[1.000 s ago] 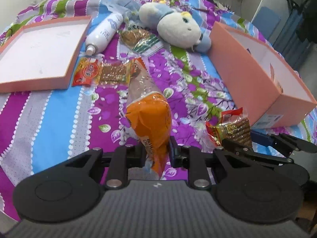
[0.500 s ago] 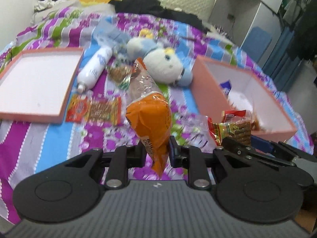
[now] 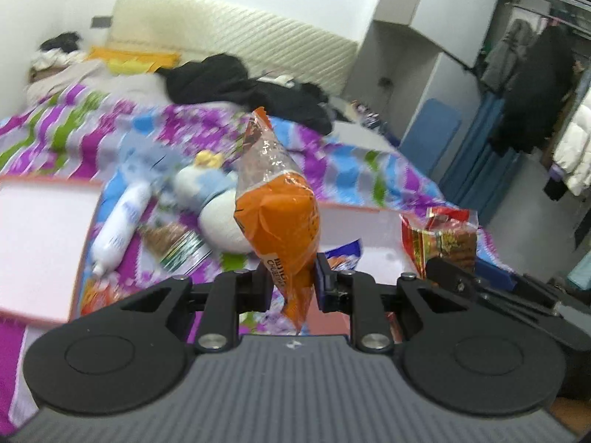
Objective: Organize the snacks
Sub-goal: 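Carry the orange bag and brown biscuit pack toward the deep pink box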
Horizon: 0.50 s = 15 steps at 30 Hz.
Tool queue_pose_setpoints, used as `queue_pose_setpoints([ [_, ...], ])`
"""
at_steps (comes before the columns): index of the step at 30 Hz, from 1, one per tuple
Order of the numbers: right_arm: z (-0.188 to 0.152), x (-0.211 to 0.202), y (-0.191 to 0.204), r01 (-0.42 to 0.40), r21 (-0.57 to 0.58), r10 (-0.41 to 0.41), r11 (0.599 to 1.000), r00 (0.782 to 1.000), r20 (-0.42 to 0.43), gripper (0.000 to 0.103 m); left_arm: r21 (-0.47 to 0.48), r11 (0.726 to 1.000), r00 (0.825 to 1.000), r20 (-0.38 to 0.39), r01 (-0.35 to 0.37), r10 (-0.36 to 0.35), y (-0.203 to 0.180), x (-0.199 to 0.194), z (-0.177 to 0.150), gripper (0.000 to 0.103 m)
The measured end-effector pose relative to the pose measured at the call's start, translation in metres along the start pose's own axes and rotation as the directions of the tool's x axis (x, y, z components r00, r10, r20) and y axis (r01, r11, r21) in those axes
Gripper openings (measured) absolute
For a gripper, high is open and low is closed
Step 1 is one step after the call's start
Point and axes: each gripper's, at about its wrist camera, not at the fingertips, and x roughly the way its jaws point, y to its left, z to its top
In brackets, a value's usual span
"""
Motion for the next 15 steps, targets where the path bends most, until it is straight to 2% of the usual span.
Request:
queue_pose_setpoints([
  [7,0.022,-0.001,-0.041,0.087,0.013,-0.088,0.996,0.995,0.050,0.054,0.051,0.995,0.996,-0.007,0.085,-0.085,-0.049,0.031,0.022,0.025],
  [15,0.009,0.025,-0.100,0.174,0.026,-0.173,0.984,0.983,-0.058,0.054,0.077,0.983,0.980,-0.124,0.165,-0.155,-0.100,0.096,0.016,0.025],
])
